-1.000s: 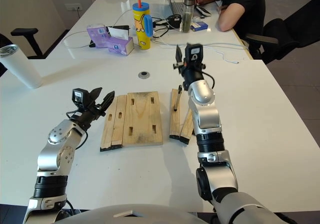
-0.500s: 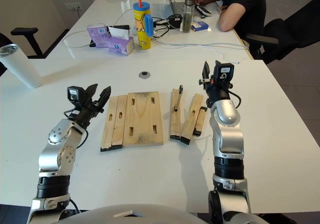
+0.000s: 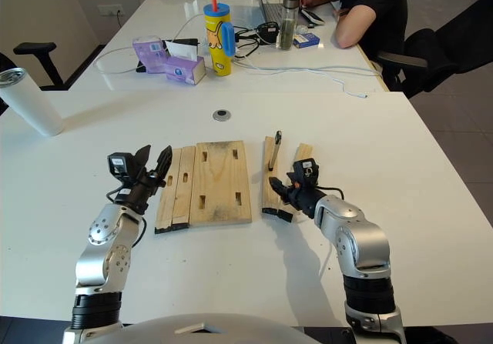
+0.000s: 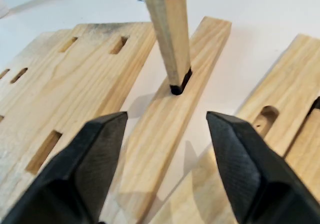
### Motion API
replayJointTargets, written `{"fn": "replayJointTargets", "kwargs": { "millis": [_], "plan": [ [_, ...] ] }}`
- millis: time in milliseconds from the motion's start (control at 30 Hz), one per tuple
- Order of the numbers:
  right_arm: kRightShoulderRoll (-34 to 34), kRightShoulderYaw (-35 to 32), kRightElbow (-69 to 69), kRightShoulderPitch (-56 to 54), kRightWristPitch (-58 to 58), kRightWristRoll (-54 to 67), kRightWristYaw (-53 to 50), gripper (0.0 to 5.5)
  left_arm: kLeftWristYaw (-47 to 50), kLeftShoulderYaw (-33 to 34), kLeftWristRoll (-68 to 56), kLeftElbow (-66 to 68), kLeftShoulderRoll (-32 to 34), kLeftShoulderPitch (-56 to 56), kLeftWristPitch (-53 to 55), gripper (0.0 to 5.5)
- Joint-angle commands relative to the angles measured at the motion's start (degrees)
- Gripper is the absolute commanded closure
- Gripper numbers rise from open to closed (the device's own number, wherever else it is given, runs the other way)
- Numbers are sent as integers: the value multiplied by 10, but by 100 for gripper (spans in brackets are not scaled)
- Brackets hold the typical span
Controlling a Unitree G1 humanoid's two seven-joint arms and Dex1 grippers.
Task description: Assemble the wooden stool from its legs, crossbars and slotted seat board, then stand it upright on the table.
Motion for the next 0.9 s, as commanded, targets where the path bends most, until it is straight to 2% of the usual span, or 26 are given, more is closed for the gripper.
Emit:
{"fn": "replayJointTargets", "kwargs": {
  "millis": [33, 167, 533, 800, 900],
  "plan": [
    [-11, 9, 41, -33, 8, -3, 6, 185, -1, -10, 14, 5, 3, -7, -2, 263],
    [10, -2, 76, -57, 13, 1, -9, 127, 5, -1, 13, 6, 1, -9, -4, 263],
    [44, 21, 172, -136, 30, -30, -58, 127, 20, -8, 19, 10, -15, -11, -16, 263],
    [30, 67, 239, -175, 32, -79, -62, 127, 30, -10, 24, 25, -24, -25, -32, 263],
    [25, 73, 247, -177, 27, -91, -63, 165, 30, -10, 25, 29, -27, -29, -36, 263]
  ]
}}
